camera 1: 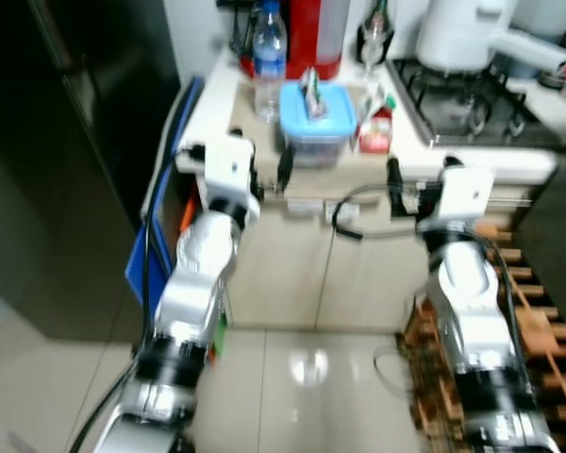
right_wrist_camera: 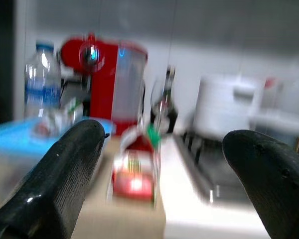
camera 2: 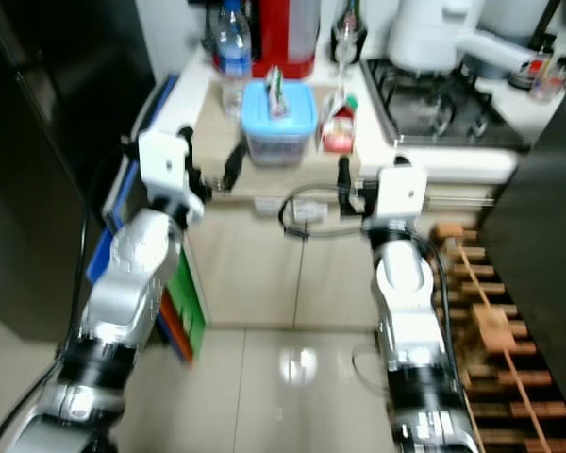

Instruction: Restocking fridge

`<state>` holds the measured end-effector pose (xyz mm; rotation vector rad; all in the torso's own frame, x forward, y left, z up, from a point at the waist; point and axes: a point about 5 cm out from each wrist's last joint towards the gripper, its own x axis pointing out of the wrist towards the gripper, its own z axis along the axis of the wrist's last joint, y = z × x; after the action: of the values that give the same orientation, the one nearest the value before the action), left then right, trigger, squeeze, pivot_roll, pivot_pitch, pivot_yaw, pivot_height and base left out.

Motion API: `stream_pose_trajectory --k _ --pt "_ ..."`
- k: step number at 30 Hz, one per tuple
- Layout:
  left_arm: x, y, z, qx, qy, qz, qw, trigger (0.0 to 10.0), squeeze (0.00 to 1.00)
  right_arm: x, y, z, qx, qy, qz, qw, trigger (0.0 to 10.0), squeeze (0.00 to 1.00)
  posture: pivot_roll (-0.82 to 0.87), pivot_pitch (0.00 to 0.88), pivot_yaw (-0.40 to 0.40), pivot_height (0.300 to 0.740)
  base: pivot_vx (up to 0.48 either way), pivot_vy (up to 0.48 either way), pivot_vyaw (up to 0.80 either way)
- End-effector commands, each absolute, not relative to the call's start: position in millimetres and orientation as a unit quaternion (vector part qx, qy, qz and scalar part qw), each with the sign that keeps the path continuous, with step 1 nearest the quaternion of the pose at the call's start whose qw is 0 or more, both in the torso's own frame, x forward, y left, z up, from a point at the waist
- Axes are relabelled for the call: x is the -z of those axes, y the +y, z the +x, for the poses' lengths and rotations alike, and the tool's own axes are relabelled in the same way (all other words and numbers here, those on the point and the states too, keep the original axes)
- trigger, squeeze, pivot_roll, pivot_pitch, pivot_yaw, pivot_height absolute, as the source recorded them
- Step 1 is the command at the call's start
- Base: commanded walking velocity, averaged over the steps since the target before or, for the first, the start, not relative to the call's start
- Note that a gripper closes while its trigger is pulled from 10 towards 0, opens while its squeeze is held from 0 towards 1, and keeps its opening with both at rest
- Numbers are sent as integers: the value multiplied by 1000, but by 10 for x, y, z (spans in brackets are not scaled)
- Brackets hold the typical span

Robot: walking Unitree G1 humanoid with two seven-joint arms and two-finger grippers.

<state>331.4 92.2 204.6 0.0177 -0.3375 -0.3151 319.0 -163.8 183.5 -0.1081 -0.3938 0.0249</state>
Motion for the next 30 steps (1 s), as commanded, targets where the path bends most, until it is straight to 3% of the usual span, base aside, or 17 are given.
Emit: stream_pose_trajectory --k 1,8,17,25,30 --pt "-2209 965 3318 153 -195 3 969 10000 0 -2023 -1605 3169 -11 -236 -51 970 10000 90 -33 0 10 740 458 0 -800" --pt "-2784 1047 3391 138 -259 -7 956 10000 0 -2448 -1581 3081 -7 -307 -63 950 10000 75 -41 0 16 740 454 0 -114" --pt "-3231 1266 3588 84 -267 -40 959 10000 0 -2367 -1566 3082 -14 -281 -49 958 10000 75 -50 0 25 740 0 0 0" --pt "-3250 1320 3805 66 -239 -28 968 10000 0 -2205 -1500 3061 -29 -245 -29 969 10000 75 -49 0 38 740 0 0 0" --pt "-3001 1371 3678 86 -204 -13 975 10000 0 -2107 -1433 2965 -31 -230 -38 972 10000 63 -74 0 77 740 0 0 0"
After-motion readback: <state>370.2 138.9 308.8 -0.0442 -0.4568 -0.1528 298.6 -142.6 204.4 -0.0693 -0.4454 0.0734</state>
